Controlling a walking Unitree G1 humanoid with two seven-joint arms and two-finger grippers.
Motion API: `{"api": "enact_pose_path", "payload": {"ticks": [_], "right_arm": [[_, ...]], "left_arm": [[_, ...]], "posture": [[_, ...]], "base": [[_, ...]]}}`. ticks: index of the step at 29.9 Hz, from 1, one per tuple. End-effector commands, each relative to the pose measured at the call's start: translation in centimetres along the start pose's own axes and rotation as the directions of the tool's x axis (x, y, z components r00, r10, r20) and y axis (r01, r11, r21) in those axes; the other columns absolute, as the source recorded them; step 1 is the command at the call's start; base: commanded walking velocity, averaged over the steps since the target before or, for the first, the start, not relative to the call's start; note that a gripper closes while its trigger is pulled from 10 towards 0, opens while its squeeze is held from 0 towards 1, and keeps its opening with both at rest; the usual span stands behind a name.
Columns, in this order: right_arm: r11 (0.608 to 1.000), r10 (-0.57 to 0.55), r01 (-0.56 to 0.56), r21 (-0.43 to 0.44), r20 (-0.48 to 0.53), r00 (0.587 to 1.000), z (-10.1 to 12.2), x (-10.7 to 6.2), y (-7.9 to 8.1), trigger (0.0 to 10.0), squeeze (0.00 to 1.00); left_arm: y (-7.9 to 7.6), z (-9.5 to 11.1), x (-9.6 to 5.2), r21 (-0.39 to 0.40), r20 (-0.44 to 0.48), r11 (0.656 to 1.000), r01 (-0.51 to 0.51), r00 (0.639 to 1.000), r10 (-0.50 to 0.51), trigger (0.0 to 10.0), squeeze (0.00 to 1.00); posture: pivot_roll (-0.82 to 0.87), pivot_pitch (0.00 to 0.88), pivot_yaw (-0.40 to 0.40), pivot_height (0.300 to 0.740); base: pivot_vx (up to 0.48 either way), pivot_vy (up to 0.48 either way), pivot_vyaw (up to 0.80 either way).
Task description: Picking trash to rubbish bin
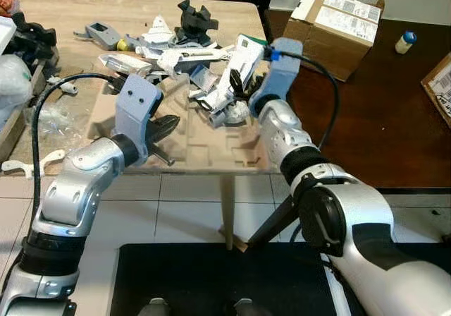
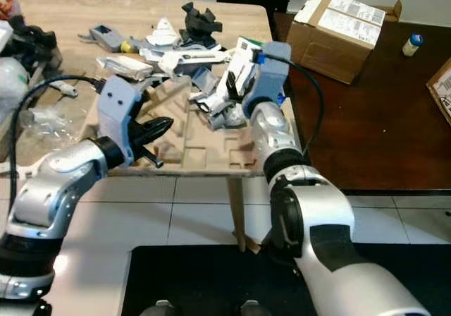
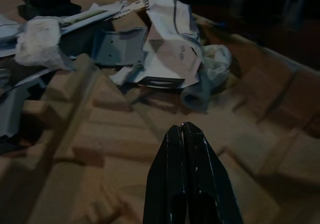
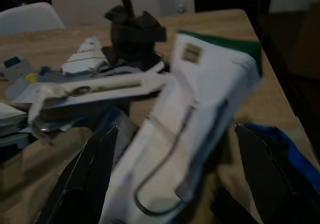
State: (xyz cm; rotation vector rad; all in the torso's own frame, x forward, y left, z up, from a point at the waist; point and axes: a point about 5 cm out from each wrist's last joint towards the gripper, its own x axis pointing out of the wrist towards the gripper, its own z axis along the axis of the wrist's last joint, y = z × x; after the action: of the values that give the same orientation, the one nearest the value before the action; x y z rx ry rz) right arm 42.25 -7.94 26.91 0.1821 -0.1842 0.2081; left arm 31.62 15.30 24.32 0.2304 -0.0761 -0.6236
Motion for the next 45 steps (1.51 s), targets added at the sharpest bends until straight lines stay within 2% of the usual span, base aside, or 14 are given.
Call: {"api": "enact_pose_path", "payload": {"ticks": [1,2,4,5,11,15,17,24,32,38,42,43,44,45], "right_arm": [[1.0,0.0,0.0,-0.012,-0.041,0.999,-0.7,-0.1,0.2,10.0,1.0],[0.999,0.023,-0.025,-0.026,-0.058,0.998,-0.8,0.0,1.0,10.0,0.45],[0.999,0.036,-0.038,-0.031,-0.065,0.997,-0.8,0.0,1.3,10.0,0.45],[0.997,0.055,-0.059,-0.042,-0.078,0.995,-1.0,0.0,1.8,10.0,0.0],[0.973,0.085,-0.112,-0.199,-0.14,0.986,-1.8,-0.1,3.3,10.0,0.0],[0.964,0.068,-0.108,-0.243,-0.169,0.983,-2.4,-0.2,3.3,10.0,0.0],[0.962,0.013,-0.067,-0.266,-0.198,0.98,-2.9,-0.4,2.6,10.0,0.0],[0.955,-0.036,-0.032,-0.294,-0.222,0.974,-3.6,-0.6,1.6,10.0,0.0],[0.95,-0.137,0.061,-0.307,-0.234,0.962,-4.1,-1.1,-1.1,10.0,0.0],[0.955,-0.19,0.121,-0.272,-0.242,0.951,-4.2,-1.4,-2.9,10.0,0.0],[0.96,-0.186,0.121,-0.254,-0.247,0.951,-4.4,-1.5,-3.1,10.0,0.0],[0.965,-0.175,0.116,-0.236,-0.25,0.952,-4.5,-1.5,-3.0,4.0,0.0],[0.968,-0.168,0.112,-0.225,-0.252,0.953,-4.5,-1.5,-3.0,0.0,0.0],[0.972,-0.16,0.107,-0.211,-0.254,0.954,-4.6,-1.5,-2.9,0.0,0.0]], "left_arm": [[-0.4,-0.1,-0.1,-0.006,0.004,1.0,0.009,1.0,-0.009,10.0,0.0],[-0.5,-0.2,-0.2,-0.011,0.005,1.0,0.003,1.0,-0.003,10.0,0.0],[-0.6,-0.2,-0.2,-0.012,0.005,1.0,0.002,1.0,-0.002,10.0,0.0],[-0.7,-0.2,-0.2,-0.012,0.004,1.0,0.001,1.0,-0.001,10.0,0.0],[-0.8,-0.5,-0.6,-0.014,-0.001,1.0,-0.015,1.0,0.015,10.0,0.0],[-0.7,-0.5,-0.7,-0.015,-0.003,1.0,-0.023,1.0,0.023,10.0,0.0],[-0.7,-0.6,-0.8,-0.014,-0.007,0.999,-0.028,1.0,0.028,10.0,0.0],[-0.7,-0.6,-0.9,-0.012,-0.01,0.999,-0.03,1.0,0.029,10.0,0.0],[-0.5,-0.6,-0.8,-0.001,-0.019,1.0,-0.019,1.0,0.019,10.0,0.0],[-0.5,-0.6,-0.6,0.007,-0.022,1.0,-0.006,1.0,0.006,10.0,0.0],[-0.5,-0.6,-0.6,0.008,-0.023,1.0,-0.003,1.0,0.003,10.0,0.0],[-0.5,-0.5,-0.6,0.01,-0.024,1.0,-0.001,1.0,0.001,10.0,0.0],[-0.5,-0.5,-0.5,0.011,-0.024,1.0,0.0,1.0,0.001,10.0,0.0],[-0.4,-0.5,-0.5,0.012,-0.024,1.0,0.0,1.0,0.0,10.0,0.0]], "posture": [[0.15,0.243,-0.116,0.74],[0.15,0.25,-0.128,0.74],[0.15,0.25,-0.128,0.74],[0.15,0.254,-0.136,0.74],[0.15,0.261,-0.157,0.74],[0.15,0.263,-0.16,0.74],[0.15,0.266,-0.161,0.74],[0.15,0.266,-0.161,0.74],[0.15,0.256,-0.132,0.74],[0.16,0.247,-0.111,0.74],[0.16,0.247,-0.109,0.74],[0.16,0.246,-0.108,0.74],[0.16,0.245,-0.108,0.74],[0.16,0.245,-0.108,0.74]], "base": [[0.0,0.0,0.0],[0.0,0.0,0.0],[0.0,0.0,0.0],[0.0,0.0,0.0],[0.0,0.0,0.0],[0.0,0.0,0.0],[0.0,0.0,0.0],[0.0,0.0,0.0],[0.0,0.0,0.0],[0.0,0.0,0.0],[0.0,0.0,0.0],[0.0,0.0,0.0],[0.0,0.0,0.0],[0.0,0.0,0.0]]}}
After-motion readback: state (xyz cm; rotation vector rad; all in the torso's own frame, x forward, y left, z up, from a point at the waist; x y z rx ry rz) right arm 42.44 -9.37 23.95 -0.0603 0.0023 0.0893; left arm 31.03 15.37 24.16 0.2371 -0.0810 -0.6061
